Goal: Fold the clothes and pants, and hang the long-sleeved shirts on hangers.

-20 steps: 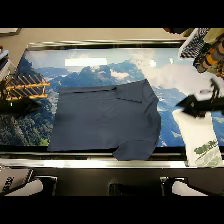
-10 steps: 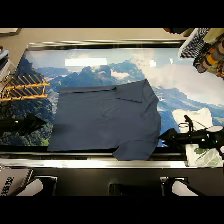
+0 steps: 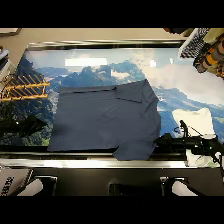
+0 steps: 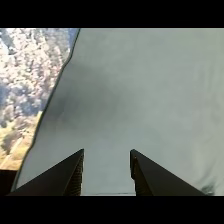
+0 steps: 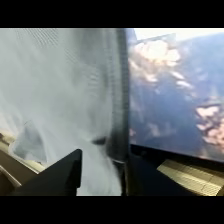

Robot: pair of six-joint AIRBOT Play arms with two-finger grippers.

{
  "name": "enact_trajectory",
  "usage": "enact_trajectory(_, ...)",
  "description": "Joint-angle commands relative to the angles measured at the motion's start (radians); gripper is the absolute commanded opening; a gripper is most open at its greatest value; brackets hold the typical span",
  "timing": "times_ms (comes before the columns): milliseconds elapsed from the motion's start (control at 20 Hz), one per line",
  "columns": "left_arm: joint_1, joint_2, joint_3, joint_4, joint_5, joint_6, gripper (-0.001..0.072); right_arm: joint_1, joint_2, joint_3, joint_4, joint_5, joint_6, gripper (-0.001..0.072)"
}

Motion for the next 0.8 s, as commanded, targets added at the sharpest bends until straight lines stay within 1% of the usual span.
enact_trajectory(0, 0.004, 0.007, -0.009, 0.111, -0.049, -0.001, 0.0341, 0.001, -0.001, -0.008, 0.005, -0.061, -0.01, 0.0238)
enact_trajectory(50, 0.013, 0.02, -0.026, 0.152, -0.057, -0.001, 0.034, 0.0, -0.001, -0.008, 0.007, -0.069, -0.011, 0.0131)
enact_trajectory(100, 0.034, 0.042, -0.054, 0.18, -0.057, -0.001, 0.0341, 0.001, -0.001, -0.008, 0.006, -0.074, -0.013, 0.0049)
enact_trajectory(150, 0.059, 0.061, -0.086, 0.192, -0.055, -0.001, 0.034, 0.001, -0.001, -0.008, 0.006, -0.079, -0.015, 0.0033)
enact_trajectory(350, 0.151, 0.085, -0.225, 0.194, -0.068, 0.0, 0.034, 0.0, -0.001, -0.008, 0.011, -0.077, -0.01, 0.0033)
enact_trajectory(500, 0.149, 0.085, -0.282, 0.195, -0.053, 0.0, 0.034, 0.001, -0.001, -0.008, 0.029, -0.076, -0.01, 0.0033)
enact_trajectory(750, 0.15, 0.082, -0.289, 0.204, -0.016, 0.0, 0.034, 0.001, -0.001, -0.008, 0.063, -0.076, -0.011, 0.0033)
